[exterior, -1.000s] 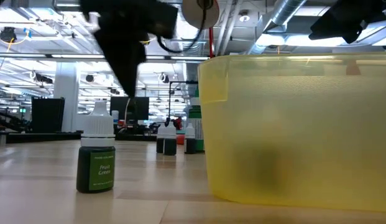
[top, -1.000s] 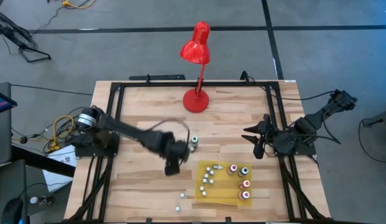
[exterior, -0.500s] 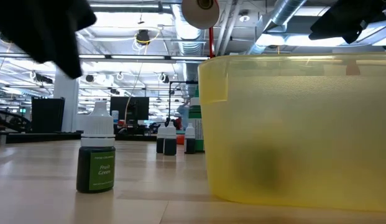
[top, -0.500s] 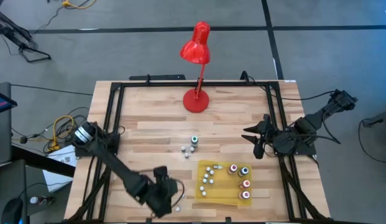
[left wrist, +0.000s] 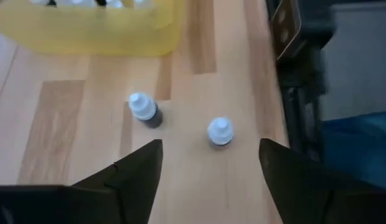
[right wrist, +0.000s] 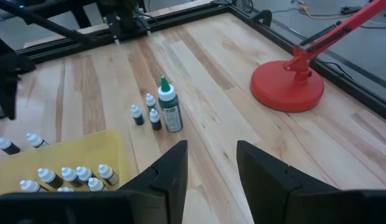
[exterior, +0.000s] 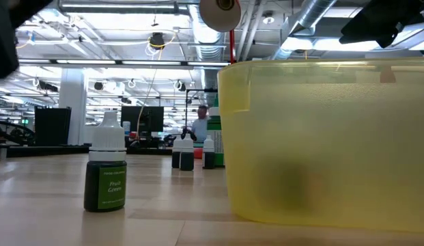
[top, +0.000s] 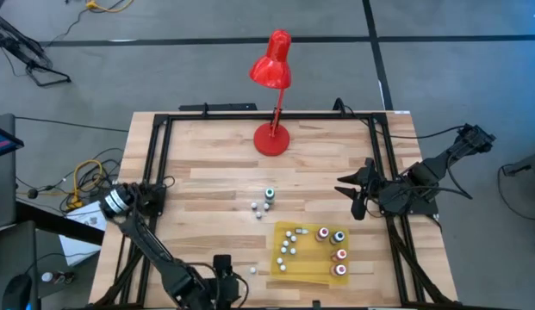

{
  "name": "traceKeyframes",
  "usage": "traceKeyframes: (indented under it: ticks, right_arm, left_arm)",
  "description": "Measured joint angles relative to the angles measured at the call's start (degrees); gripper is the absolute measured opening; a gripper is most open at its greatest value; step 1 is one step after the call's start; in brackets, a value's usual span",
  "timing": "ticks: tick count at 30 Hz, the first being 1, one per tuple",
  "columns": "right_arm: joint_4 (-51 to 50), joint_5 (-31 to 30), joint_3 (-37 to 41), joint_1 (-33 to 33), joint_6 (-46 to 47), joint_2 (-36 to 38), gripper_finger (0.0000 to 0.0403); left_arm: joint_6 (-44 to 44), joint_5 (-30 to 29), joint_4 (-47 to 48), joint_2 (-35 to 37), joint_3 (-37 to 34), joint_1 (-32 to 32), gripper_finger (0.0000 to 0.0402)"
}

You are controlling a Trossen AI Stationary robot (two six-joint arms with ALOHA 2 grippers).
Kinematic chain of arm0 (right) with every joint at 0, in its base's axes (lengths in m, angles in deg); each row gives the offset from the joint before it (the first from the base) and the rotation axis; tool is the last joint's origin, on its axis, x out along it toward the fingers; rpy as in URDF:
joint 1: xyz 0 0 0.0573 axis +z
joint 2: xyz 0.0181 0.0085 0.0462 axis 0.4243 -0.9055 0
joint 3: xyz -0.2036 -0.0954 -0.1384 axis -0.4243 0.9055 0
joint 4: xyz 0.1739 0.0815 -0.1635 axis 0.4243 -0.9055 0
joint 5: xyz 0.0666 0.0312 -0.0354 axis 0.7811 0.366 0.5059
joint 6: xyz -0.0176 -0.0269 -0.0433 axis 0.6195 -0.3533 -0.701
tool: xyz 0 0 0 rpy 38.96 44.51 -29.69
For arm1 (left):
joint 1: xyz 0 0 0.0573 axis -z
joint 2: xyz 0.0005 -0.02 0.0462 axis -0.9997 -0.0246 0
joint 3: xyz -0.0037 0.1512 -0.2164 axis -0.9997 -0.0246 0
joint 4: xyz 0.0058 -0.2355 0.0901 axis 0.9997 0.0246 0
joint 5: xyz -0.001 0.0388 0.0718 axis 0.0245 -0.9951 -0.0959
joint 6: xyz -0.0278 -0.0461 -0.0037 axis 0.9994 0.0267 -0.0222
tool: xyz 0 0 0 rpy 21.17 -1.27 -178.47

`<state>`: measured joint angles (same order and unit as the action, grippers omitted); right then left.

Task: Pick & Place food coloring
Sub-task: Move the red food coloring to the center of the table

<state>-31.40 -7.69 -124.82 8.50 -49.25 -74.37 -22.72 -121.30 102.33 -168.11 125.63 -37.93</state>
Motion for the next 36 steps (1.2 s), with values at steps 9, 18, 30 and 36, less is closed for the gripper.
traceKeyframes:
  ticks: [9, 18, 30, 36]
  right_arm:
    - [0.0, 0.0, 0.0, 0.0, 0.0, 0.0, 0.0129]
    - [0.0, 0.0, 0.0, 0.0, 0.0, 0.0, 0.0129]
    - [0.0, 0.0, 0.0, 0.0, 0.0, 0.0, 0.0129]
    - [0.0, 0.0, 0.0, 0.0, 0.0, 0.0, 0.0129]
  left_arm:
    - [-0.9, -3.1, -5.7, -4.6, 0.0, -0.5, 0.0266]
    - [1.8, 4.7, -9.2, -6.4, 0.0, -2.6, 0.0204]
    - [2.3, 9.3, -7.9, -6.4, 0.2, -4.4, 0.0054]
    - [4.1, 6.4, 1.9, -2.3, 0.2, -4.6, 0.0055]
